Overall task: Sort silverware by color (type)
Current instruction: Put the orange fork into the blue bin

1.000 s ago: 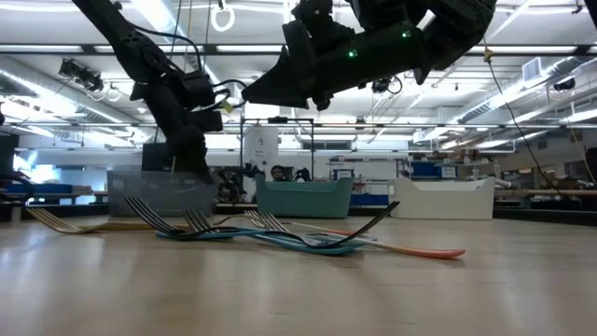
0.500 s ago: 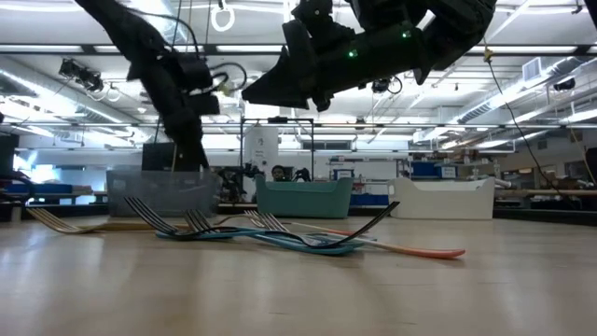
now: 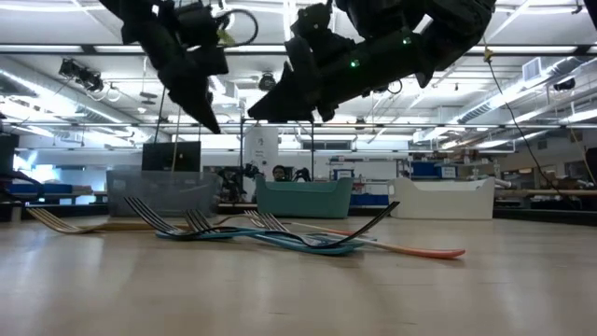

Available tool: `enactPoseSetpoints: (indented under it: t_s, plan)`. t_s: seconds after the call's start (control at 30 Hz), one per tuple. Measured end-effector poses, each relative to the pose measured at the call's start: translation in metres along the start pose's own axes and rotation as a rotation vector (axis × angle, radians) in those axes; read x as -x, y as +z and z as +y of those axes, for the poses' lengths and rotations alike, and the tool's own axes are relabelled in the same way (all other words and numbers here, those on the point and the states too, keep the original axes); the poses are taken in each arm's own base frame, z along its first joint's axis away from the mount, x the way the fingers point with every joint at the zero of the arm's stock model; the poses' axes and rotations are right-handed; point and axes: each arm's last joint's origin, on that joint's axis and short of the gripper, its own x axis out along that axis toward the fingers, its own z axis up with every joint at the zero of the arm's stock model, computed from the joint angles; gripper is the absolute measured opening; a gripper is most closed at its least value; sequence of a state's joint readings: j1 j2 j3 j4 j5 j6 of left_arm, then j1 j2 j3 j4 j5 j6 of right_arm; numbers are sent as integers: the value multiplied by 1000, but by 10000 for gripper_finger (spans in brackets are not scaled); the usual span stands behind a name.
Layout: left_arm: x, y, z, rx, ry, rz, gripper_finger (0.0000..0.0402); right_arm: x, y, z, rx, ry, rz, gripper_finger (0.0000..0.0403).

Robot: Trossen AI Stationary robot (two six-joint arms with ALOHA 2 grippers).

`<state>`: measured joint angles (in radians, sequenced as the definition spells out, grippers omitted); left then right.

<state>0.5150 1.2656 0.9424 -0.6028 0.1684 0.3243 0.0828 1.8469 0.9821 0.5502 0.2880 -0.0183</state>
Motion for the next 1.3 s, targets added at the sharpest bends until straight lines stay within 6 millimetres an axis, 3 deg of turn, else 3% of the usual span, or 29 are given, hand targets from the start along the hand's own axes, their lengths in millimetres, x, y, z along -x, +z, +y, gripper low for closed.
enactPoseSetpoints:
  t_s: [0.53,0.73,1.3]
  plan:
    - [-5,14,-72,-109,-57,-10,111,12,-15,29,-47,-112,134,109]
    - [-25,-7,-91,-111,-101,-11,111,16,-19,35,-56,-122,162,109]
    - [-51,-43,-138,-85,-118,-151,111,20,-32,35,-139,-137,235,109]
